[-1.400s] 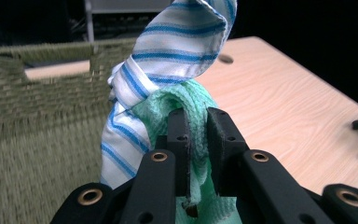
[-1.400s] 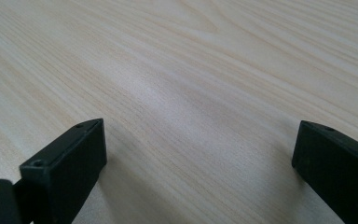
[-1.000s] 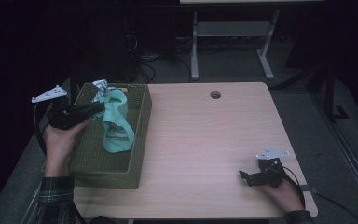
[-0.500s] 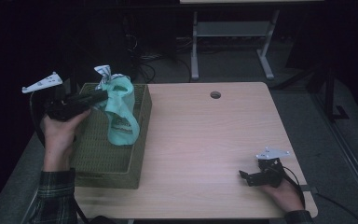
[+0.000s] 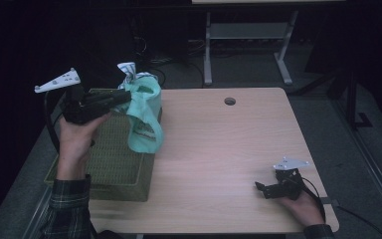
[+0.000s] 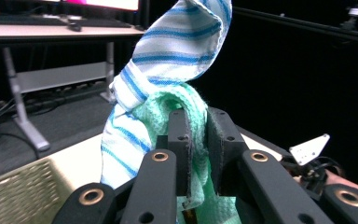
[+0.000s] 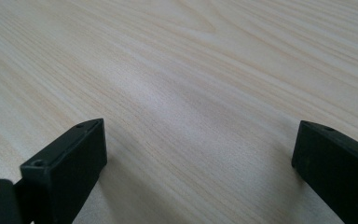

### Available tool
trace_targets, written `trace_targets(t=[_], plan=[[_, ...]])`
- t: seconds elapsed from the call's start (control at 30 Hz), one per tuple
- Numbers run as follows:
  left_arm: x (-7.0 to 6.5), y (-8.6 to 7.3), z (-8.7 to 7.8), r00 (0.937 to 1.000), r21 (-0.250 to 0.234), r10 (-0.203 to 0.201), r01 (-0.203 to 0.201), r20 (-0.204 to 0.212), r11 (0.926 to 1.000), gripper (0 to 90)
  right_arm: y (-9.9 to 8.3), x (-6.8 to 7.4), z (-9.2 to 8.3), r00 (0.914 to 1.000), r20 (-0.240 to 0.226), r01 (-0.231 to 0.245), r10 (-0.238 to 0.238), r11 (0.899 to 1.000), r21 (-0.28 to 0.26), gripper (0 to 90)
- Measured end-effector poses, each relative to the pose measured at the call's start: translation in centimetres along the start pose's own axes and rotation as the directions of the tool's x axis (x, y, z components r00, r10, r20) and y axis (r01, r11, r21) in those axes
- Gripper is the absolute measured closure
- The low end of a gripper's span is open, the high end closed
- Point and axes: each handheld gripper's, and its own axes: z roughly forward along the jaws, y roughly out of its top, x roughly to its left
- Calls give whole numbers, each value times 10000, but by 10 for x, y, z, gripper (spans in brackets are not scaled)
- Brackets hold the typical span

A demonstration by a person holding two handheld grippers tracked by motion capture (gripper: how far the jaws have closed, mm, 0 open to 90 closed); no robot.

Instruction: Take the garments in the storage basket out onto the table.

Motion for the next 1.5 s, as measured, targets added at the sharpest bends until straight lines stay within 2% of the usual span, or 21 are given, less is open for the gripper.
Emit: trace_targets(t=[0.1, 0.27, 0.83, 1.0, 1.13, 1.3, 1.43, 1.5], plan=[[-8, 4, 12, 9994, 19, 126, -126, 314, 9999, 801, 0, 0, 0, 10000, -1, -3, 3, 10000, 0, 28], [-17, 6, 27, 9980, 86, 226, -232, 598, 9997, 801, 0, 0, 0, 10000, -12, 14, -14, 10000, 0, 28], [-48, 0, 63, 9931, 327, 373, -411, 1108, 9986, 800, -1, 0, -1, 9998, -164, 91, -90, 10000, 25, 27], [-58, -9, 79, 9881, 458, 404, -477, 1484, 9978, 801, 0, 0, 0, 9997, -239, 113, -113, 9999, 22, 27], [-65, -24, 95, 9831, 713, 353, -488, 1796, 9963, 800, 0, 0, 0, 9996, -251, 110, -109, 9999, 42, 27], [-69, -32, 107, 9798, 990, 375, -579, 1962, 9934, 800, 0, -1, 0, 9996, -264, 142, -141, 9999, 36, 27], [-74, -37, 113, 9745, 1104, 507, -763, 2185, 9910, 800, 0, -1, 0, 9995, -264, 147, -146, 9999, 38, 27], [-76, -40, 118, 9699, 1095, 533, -812, 2376, 9907, 800, 0, -1, 0, 9995, -267, 142, -141, 9999, 41, 27]])
